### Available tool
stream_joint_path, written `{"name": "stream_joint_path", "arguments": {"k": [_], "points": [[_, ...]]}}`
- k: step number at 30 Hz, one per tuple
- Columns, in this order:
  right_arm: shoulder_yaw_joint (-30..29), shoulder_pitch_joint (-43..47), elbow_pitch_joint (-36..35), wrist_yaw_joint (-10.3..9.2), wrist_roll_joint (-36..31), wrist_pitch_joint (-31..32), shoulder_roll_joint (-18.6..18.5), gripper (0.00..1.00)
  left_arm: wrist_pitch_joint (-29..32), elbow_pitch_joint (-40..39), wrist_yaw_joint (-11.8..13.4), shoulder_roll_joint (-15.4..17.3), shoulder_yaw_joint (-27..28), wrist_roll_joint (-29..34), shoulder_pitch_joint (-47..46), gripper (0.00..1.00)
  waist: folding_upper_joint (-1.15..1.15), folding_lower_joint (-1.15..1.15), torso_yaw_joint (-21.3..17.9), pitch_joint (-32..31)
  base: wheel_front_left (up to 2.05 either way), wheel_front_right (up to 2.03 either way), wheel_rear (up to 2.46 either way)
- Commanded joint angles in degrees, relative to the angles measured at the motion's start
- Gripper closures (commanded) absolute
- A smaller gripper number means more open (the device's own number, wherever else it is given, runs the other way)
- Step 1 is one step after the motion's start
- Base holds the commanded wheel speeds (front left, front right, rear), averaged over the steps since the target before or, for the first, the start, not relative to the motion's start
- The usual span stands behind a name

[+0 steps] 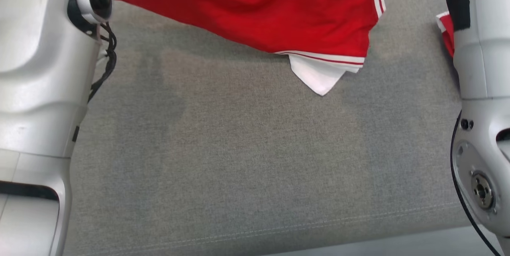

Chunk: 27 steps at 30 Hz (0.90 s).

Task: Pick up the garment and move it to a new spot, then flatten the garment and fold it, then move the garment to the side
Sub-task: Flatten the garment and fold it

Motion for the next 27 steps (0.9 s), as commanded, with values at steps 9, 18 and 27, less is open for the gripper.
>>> {"name": "stream_joint_path", "arguments": {"k": [9, 18, 27], "points": [[-3.63, -14.53, 15.47, 0.02, 2.96, -15.78, 0.70, 1.00, -11.48, 5.97, -1.24, -1.37, 4.79, -0.34, -8.44, 1.00, 0.00, 0.00, -0.96, 7.45, 0.00, 0.00, 0.00], [-6.75, -22.44, 4.89, 0.01, 1.62, -19.70, 0.76, 1.00, -12.97, -5.20, -2.54, -2.42, 12.26, 8.95, -11.04, 1.00, 0.00, 0.00, -0.74, 9.31, 0.00, 0.00, 0.00], [0.56, -13.21, 5.14, 0.02, -0.33, -19.37, 0.66, 1.00, -12.93, -8.43, -7.42, -5.94, 16.52, 17.50, -1.46, 1.00, 0.00, 0.00, -0.29, 13.24, 0.00, 0.00, 0.00]]}}
